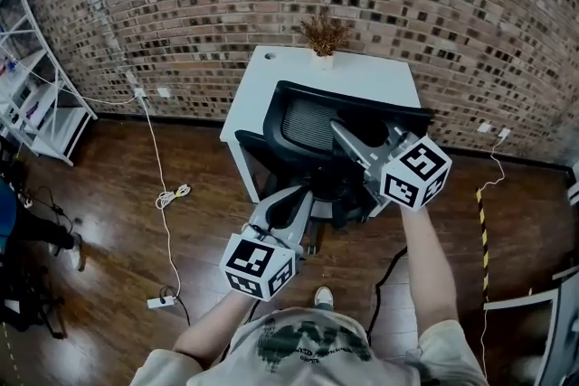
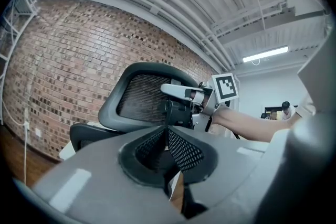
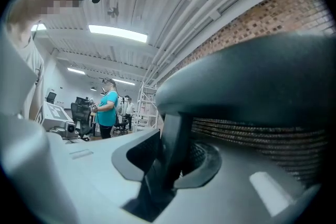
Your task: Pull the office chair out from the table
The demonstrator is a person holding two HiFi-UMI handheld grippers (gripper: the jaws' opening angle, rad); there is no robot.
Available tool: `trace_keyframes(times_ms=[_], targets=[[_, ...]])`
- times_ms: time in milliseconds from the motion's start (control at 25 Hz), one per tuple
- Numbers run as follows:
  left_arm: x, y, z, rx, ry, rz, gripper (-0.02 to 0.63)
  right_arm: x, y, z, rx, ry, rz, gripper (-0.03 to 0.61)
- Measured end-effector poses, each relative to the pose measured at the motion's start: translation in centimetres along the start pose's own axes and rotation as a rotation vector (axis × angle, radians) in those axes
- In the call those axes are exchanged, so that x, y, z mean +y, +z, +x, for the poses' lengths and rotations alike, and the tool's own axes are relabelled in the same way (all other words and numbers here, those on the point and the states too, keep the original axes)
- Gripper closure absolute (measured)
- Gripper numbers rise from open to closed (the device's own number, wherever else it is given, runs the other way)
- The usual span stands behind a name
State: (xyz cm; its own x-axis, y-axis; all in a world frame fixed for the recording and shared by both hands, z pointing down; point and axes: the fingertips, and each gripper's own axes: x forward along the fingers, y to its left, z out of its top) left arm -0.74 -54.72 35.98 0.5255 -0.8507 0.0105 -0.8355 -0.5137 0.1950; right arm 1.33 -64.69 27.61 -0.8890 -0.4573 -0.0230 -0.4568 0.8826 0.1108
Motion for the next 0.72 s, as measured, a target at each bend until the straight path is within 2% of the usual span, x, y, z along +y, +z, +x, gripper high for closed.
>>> trace_keyframes(times_ms=[320,720], targets=[[-0.6,0.1,-2.8,0.011,-0.040,0.001,0.600,0.7,0.3,-0.5,-0.022,-0.038,-0.030,0.482],[-2.6,-1.2,-6.3,0.043,-0.135,-0.012,0.600,3.8,0.9,-2.8,-0.025,-0.078,-0.034,0.474]])
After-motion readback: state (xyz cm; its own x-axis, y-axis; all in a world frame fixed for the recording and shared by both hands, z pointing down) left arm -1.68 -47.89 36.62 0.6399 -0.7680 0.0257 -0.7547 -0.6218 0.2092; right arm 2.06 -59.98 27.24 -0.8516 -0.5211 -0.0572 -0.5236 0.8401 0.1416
